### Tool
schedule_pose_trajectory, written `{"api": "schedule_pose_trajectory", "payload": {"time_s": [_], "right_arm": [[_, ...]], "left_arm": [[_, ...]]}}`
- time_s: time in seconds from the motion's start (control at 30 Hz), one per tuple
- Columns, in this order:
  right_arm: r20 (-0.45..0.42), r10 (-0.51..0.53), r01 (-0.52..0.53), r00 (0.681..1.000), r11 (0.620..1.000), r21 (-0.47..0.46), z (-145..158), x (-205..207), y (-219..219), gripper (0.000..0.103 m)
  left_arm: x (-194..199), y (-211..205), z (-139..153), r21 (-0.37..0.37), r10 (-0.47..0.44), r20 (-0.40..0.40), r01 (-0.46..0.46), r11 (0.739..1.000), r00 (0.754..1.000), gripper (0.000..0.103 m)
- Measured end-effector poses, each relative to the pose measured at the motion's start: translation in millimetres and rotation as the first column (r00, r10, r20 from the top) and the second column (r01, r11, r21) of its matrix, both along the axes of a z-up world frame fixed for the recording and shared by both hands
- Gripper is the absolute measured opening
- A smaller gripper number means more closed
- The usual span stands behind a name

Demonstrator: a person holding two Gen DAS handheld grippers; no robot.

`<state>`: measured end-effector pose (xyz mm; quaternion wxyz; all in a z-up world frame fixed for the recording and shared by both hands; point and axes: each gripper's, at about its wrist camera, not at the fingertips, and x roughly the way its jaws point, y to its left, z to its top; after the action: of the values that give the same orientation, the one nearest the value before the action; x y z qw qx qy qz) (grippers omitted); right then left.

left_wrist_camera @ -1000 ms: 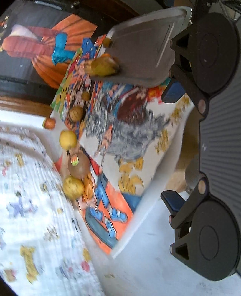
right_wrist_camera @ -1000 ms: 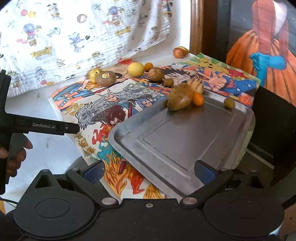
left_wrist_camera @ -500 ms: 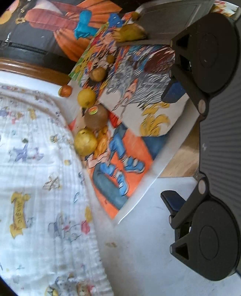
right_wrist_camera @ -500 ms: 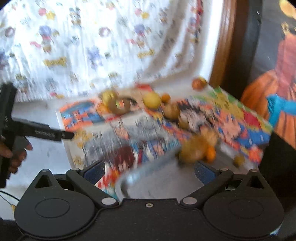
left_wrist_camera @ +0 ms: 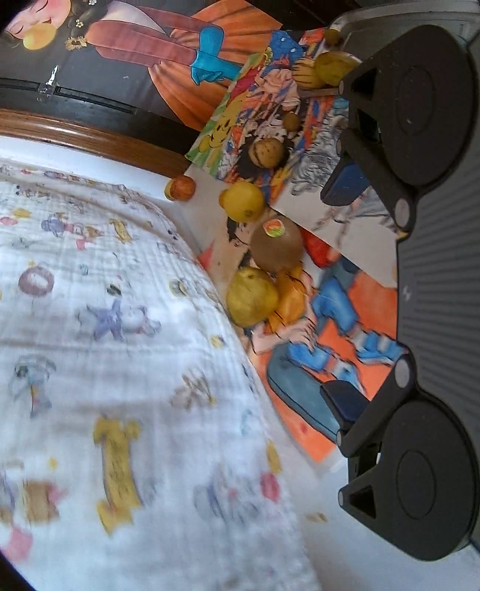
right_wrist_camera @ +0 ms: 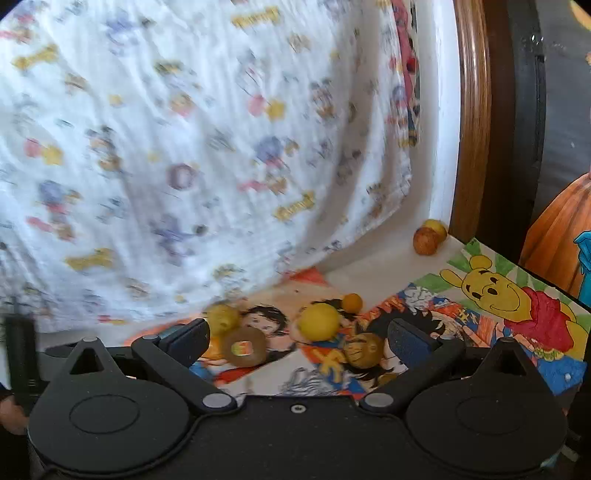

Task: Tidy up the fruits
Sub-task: 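Reach left tool toward the kiwi while right tool approaches the brown round fruit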

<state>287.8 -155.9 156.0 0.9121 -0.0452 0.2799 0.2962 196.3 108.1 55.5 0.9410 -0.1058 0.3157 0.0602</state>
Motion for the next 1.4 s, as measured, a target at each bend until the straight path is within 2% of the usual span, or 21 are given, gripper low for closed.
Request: {"api": "schedule_pose_trajectory", "payload": {"time_s": [0.2,0.33,0.47,0.77,0.83,0.93,1.17,1.4], "right_arm": [[-0.127,-0.018,0.011,0.992,0.998,-0.057,-50,75,4,0.102],[-0.208,-0.051,0.043,0.977,0.998,-0.042,-85,115,5,0.096],[-0.253,-0.057,0.053,0.966,0.998,-0.020,-109,139,9,0.092],[-0.261,-0.006,-0.012,0.965,0.998,-0.064,-134,156,25,0.083],[-0.265,-0.002,-0.018,0.964,0.997,-0.074,-138,158,28,0.082],[-0.284,-0.001,-0.018,0.959,0.998,-0.066,-144,161,29,0.075],[-0.272,-0.004,-0.022,0.962,0.995,-0.092,-145,162,33,0.066],[-0.278,-0.017,-0.021,0.961,0.991,-0.134,-150,163,39,0.064]], "left_arm": [[37,-7,-13,-0.033,-0.022,-0.004,0.022,0.999,1.000,0.103],[62,-10,-24,-0.073,-0.021,-0.006,0.021,0.997,1.000,0.103],[83,-13,-35,-0.111,-0.011,-0.009,0.010,0.994,1.000,0.102],[108,-23,-48,-0.148,-0.006,0.009,0.008,0.989,1.000,0.102],[111,-26,-50,-0.150,-0.002,0.012,0.003,0.989,1.000,0.100],[113,-27,-53,-0.152,0.010,0.011,-0.008,0.988,1.000,0.095],[119,-26,-58,-0.184,0.044,-0.001,-0.044,0.982,0.999,0.083],[122,-25,-58,-0.206,0.079,-0.007,-0.079,0.975,0.997,0.081]]}}
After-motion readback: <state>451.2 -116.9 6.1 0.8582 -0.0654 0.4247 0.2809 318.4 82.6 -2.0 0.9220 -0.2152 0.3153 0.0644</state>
